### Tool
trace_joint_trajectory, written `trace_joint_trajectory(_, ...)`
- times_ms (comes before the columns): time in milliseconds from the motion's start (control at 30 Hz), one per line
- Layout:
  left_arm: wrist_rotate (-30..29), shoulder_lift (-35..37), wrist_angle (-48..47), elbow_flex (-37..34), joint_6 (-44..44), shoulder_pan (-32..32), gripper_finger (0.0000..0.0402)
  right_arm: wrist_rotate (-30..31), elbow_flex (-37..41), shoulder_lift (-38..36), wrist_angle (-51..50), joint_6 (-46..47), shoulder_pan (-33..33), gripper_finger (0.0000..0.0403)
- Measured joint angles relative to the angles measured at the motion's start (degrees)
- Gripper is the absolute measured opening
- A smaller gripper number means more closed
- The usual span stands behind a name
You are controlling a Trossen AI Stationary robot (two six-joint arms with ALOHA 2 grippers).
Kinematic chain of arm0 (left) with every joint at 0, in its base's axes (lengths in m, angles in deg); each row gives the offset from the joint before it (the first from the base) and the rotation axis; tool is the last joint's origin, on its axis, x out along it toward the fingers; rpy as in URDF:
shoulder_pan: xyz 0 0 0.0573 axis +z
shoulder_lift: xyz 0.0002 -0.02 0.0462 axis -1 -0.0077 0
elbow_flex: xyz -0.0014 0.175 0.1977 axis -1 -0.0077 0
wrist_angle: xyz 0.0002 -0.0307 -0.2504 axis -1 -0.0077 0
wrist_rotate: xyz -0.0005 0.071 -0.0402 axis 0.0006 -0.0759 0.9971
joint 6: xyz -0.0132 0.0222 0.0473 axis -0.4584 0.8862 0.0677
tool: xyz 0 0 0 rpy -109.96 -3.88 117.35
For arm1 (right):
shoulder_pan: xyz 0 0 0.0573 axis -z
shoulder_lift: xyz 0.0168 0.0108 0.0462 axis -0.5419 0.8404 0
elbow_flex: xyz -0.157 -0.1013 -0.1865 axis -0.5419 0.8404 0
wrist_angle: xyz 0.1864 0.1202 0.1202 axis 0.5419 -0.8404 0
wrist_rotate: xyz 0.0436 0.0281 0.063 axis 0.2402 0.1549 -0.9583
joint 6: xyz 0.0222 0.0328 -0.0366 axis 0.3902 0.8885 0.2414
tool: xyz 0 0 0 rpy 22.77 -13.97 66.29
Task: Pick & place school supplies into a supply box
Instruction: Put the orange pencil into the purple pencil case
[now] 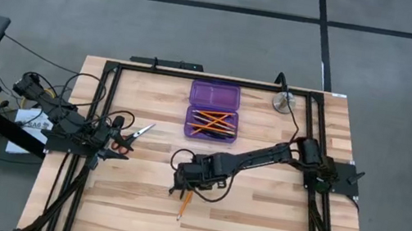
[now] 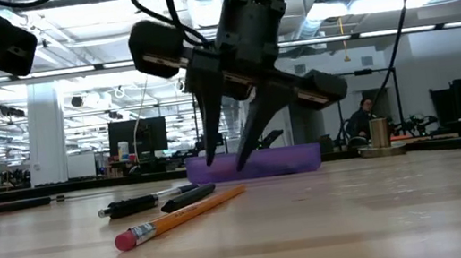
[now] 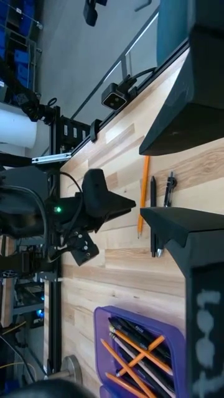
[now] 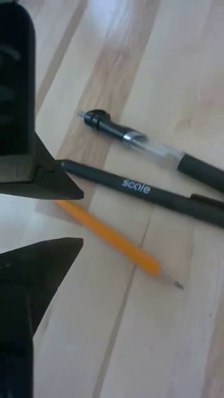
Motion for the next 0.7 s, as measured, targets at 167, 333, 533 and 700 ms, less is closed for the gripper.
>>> trace_joint_trajectory(167, 0.0, 0.0, 0.0, 0.0, 0.0, 0.0, 0.0132, 1.1, 0.3, 0.0, 0.3, 0.0, 0.4, 0.0103)
trace_joint_trajectory(333, 0.0, 0.0, 0.0, 0.0, 0.0, 0.0, 0.0132, 1.3, 0.3, 0.0, -0.2, 0.6, 0.9, 0.0103)
trace_joint_trajectory(533, 0.0, 0.0, 0.0, 0.0, 0.0, 0.0, 0.0132, 1.3, 0.3, 0.0, -1.0, 0.9, 1.5, 0.0103)
trace_joint_trajectory(700, 0.0, 0.0, 0.0, 0.0, 0.0, 0.0, 0.0132, 1.3, 0.3, 0.0, -1.9, 0.9, 1.7, 0.0103)
